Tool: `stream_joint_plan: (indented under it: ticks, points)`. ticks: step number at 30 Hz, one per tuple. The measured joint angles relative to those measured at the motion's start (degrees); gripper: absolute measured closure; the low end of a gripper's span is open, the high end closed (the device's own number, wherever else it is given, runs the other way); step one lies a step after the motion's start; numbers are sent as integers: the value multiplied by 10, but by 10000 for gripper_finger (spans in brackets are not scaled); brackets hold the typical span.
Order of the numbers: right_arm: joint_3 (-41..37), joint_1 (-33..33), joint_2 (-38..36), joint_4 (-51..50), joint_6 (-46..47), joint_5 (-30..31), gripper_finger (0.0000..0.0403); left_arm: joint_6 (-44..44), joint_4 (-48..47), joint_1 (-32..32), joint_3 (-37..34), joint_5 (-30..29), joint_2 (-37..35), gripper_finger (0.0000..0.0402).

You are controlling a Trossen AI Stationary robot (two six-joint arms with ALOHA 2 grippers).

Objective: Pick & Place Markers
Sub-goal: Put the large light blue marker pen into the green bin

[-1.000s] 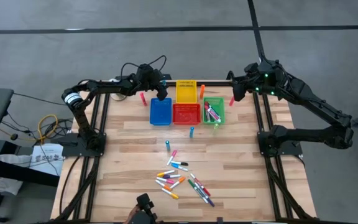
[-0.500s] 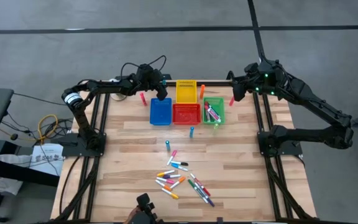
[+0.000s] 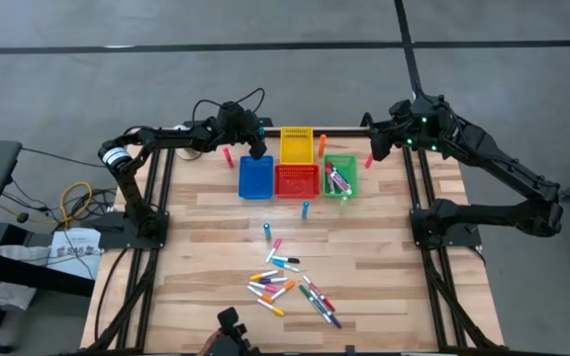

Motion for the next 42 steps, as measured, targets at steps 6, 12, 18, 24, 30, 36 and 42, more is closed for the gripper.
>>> stream_joint_plan:
  ticks: [6,12,18,24,30,36,42]
  points:
    - [0,0,0,0,0,0,232,0,0,0,0,0,0,275]
    - [0,0,0,0,0,0,232,0,2,0,0,0,0,297]
    - [0,0,0,0,0,0,232,0,4,0,0,0,0,312]
    - [0,0,0,0,0,0,233,0,9,4,0,0,0,316]
    - [0,0,0,0,0,0,233,0,13,8,0,0,0,316]
    - [0,0,0,0,0,0,233,0,20,8,-1,0,-25,316]
    - [0,0,0,3,0,0,233,0,27,8,-1,-26,-72,316]
